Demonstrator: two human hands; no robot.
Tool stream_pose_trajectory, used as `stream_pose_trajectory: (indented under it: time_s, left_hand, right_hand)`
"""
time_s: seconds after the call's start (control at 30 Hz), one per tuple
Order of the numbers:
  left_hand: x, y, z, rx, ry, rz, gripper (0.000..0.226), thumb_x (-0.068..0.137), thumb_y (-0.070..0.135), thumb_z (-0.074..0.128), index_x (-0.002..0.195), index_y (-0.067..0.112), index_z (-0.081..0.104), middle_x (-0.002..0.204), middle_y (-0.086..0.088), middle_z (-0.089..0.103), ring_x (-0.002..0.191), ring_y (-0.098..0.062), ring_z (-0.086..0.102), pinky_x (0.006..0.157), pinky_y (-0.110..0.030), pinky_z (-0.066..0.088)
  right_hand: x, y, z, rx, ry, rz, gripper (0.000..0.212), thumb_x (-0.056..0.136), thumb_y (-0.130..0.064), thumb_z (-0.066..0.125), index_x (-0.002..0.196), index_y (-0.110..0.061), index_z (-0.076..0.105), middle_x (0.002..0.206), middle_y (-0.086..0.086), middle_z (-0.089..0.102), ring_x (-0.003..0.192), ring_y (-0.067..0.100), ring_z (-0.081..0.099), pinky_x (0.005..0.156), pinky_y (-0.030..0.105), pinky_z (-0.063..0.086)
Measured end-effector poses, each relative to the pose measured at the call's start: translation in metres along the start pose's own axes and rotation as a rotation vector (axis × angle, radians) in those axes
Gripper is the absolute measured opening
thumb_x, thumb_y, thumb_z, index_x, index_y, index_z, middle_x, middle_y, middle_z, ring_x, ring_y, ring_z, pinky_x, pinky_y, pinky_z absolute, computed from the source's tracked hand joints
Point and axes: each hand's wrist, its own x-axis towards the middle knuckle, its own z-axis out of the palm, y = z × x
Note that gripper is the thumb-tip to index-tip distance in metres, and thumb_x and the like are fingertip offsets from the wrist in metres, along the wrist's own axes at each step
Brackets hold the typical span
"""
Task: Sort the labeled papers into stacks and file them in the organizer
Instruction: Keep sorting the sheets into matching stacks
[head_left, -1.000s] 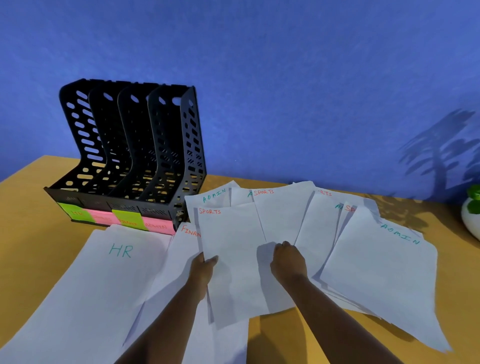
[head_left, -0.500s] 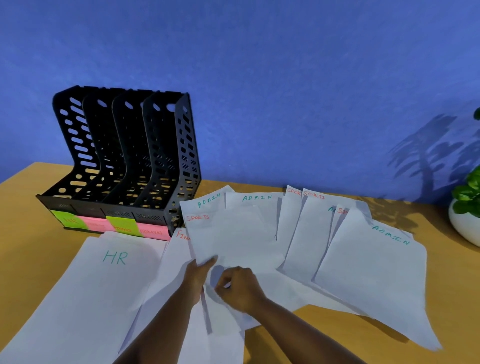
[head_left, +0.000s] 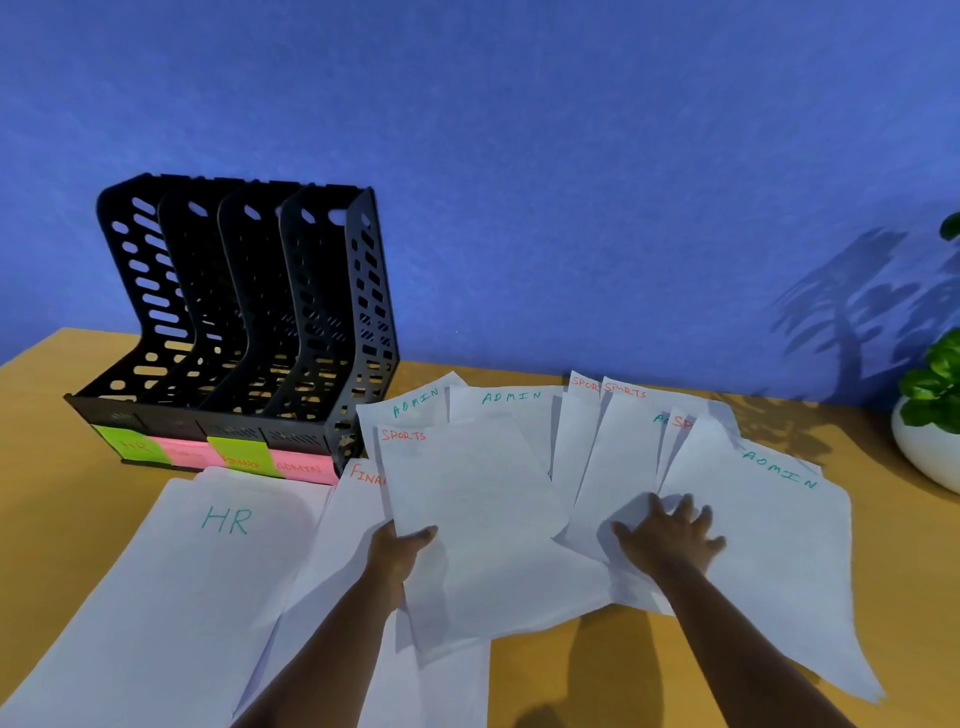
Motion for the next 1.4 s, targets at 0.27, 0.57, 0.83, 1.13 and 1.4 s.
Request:
stream_pose_trajectory:
  time_s: [0.27, 0.57, 0.83, 1.13, 1.4]
  left_hand:
    - [-0.001, 0.010, 0.003, 0.255, 0.124, 0.082, 0.034, 0.093, 0.013, 0.051, 0.124, 0.002, 0.055, 0.128, -0.019, 0.059, 0.116, -0.038, 0.054, 0.102, -0.041, 0.044]
    - [-0.008, 0.014, -0.013, 0.346, 0.216, 0.067, 0.031, 0.088, 0.022, 0.052, 0.113, 0.008, 0.061, 0.113, -0.016, 0.067, 0.088, -0.027, 0.059, 0.075, -0.031, 0.047]
    - [-0.010, 0.012, -0.013, 0.384, 0.210, 0.093, 0.030, 0.088, 0.018, 0.049, 0.113, 0.007, 0.062, 0.115, -0.017, 0.066, 0.098, -0.031, 0.062, 0.085, -0.035, 0.051]
    - [-0.002, 0.011, -0.016, 0.367, 0.196, 0.063, 0.026, 0.087, 0.014, 0.053, 0.107, 0.001, 0.064, 0.115, -0.022, 0.066, 0.100, -0.037, 0.062, 0.089, -0.039, 0.050]
    - [-0.003, 0.011, -0.017, 0.380, 0.191, 0.070, 0.024, 0.089, 0.015, 0.052, 0.105, 0.002, 0.063, 0.115, -0.021, 0.066, 0.096, -0.034, 0.062, 0.089, -0.039, 0.051]
  right_hand:
    - [-0.010, -0.042, 0.005, 0.125, 0.145, -0.534, 0.047, 0.087, -0.038, 0.054, 0.132, -0.025, 0.051, 0.143, -0.001, 0.046, 0.138, 0.017, 0.031, 0.110, 0.030, 0.030]
    - [-0.001, -0.075, 0.004, -0.057, -0.105, -0.478, 0.043, 0.096, -0.050, 0.024, 0.139, -0.046, 0.031, 0.158, 0.014, 0.007, 0.145, 0.033, 0.007, 0.117, 0.049, 0.013]
    - [0.009, -0.094, 0.003, -0.024, -0.193, -0.348, 0.059, 0.095, -0.055, 0.024, 0.141, -0.019, 0.032, 0.155, 0.008, 0.019, 0.143, 0.030, 0.015, 0.115, 0.047, 0.019]
    - [0.011, -0.107, 0.006, 0.091, -0.124, -0.312, 0.070, 0.092, -0.056, 0.033, 0.143, -0.010, 0.026, 0.150, 0.009, 0.030, 0.140, 0.027, 0.024, 0.111, 0.045, 0.027]
    - [0.020, -0.111, 0.009, -0.023, -0.142, -0.263, 0.064, 0.092, -0.061, 0.021, 0.146, -0.028, 0.019, 0.158, 0.016, -0.009, 0.146, 0.034, -0.001, 0.116, 0.051, 0.012]
